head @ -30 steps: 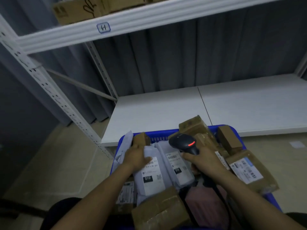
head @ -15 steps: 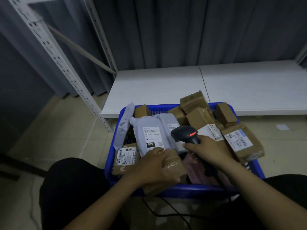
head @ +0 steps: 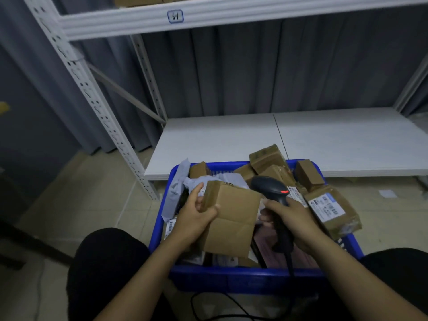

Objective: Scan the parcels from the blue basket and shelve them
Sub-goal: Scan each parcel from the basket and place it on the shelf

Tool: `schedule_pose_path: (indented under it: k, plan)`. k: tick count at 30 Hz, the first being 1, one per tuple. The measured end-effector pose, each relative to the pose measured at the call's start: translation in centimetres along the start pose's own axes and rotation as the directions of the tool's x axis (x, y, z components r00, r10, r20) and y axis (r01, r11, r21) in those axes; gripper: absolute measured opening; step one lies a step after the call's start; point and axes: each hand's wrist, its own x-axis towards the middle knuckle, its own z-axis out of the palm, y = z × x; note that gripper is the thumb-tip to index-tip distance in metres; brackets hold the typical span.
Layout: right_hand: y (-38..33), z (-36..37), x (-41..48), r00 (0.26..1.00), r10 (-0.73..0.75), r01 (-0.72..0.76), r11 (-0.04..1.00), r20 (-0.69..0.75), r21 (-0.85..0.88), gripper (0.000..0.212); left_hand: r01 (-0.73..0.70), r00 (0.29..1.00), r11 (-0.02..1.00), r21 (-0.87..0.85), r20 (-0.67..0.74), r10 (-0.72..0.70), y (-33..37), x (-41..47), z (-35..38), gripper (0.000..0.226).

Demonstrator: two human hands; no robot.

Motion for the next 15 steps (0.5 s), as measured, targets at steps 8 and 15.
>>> schedule_pose_path:
  k: [8,15]
  plan:
    - [-1.1,0.2,0.0,0.952,0.193,-0.285,0.84,0.237,0.461,0.019,-0.052,0.994,0.981,-0.187,-0.101,0.033,2.3,0.0,1.0,0.025]
    - [-1.3,0.3,0.4,0.973,0.074,-0.177,0.851,0.22,0.494,0.022,-0.084,0.963,0.991,0.102,-0.249,0.107,2.1,0.5,2.4,0.059]
